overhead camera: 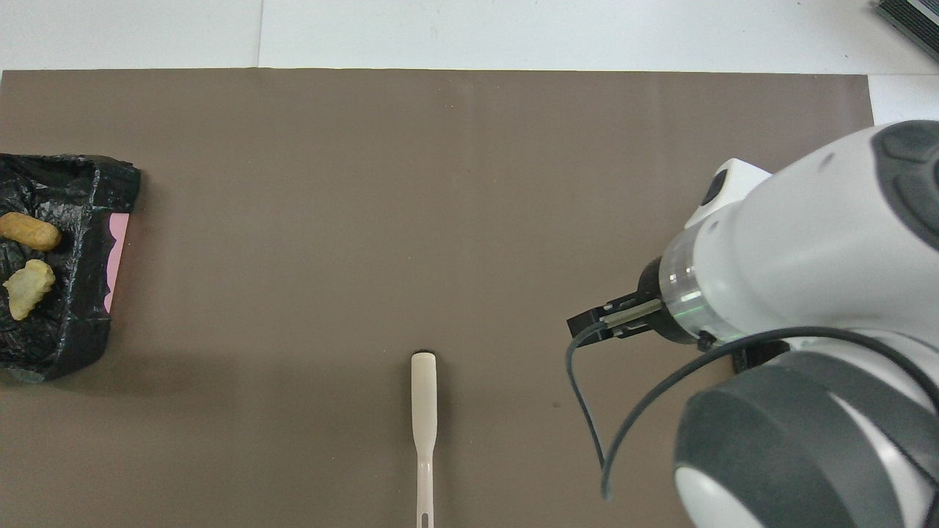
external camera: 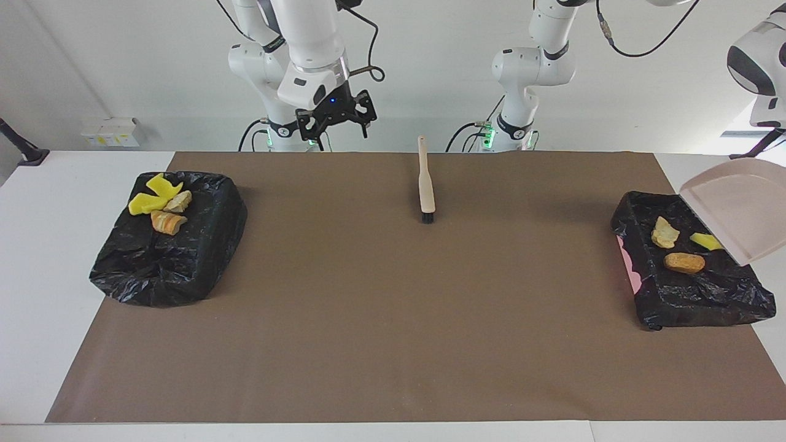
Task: Sweep and dump trash in bin
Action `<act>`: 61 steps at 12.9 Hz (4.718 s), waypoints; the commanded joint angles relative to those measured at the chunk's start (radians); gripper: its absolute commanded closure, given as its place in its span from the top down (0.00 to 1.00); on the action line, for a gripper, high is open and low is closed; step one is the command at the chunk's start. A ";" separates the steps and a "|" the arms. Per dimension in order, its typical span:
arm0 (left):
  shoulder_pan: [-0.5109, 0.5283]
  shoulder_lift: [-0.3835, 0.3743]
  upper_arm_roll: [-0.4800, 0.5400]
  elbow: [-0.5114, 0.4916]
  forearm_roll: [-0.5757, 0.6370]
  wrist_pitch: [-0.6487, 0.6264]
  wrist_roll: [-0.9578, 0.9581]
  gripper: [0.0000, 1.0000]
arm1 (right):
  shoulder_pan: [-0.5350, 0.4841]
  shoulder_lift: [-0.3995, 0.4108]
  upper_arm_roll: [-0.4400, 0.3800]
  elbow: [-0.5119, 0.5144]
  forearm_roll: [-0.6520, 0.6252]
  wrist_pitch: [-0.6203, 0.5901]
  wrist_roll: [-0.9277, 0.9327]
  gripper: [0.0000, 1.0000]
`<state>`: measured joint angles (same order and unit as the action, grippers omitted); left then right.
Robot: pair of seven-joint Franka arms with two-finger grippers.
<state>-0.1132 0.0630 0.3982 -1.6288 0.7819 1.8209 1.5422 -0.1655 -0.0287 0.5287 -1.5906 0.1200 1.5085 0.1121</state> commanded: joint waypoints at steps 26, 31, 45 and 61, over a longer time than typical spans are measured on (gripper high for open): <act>-0.057 0.348 -0.852 -0.034 -0.627 0.238 -2.068 0.00 | 0.170 -0.023 -0.598 0.000 -0.089 -0.010 -0.129 1.00; -0.099 0.446 -0.852 0.064 -0.564 0.225 -2.156 0.00 | 0.159 -0.031 -0.593 -0.002 -0.074 -0.005 -0.126 1.00; -0.092 0.286 -0.768 0.017 -0.544 0.111 -2.084 1.00 | 0.173 0.013 -0.581 0.061 -0.094 0.065 -0.126 1.00; 0.007 -0.120 -0.432 0.128 -0.737 -0.385 -1.481 1.00 | 0.172 0.001 -0.579 0.050 -0.080 0.048 -0.127 1.00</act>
<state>-0.1345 -0.0721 -0.0332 -1.5510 0.0640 1.5028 0.0258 0.0072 -0.0307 -0.0565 -1.5510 0.0473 1.5693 -0.0368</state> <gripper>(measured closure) 0.000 0.000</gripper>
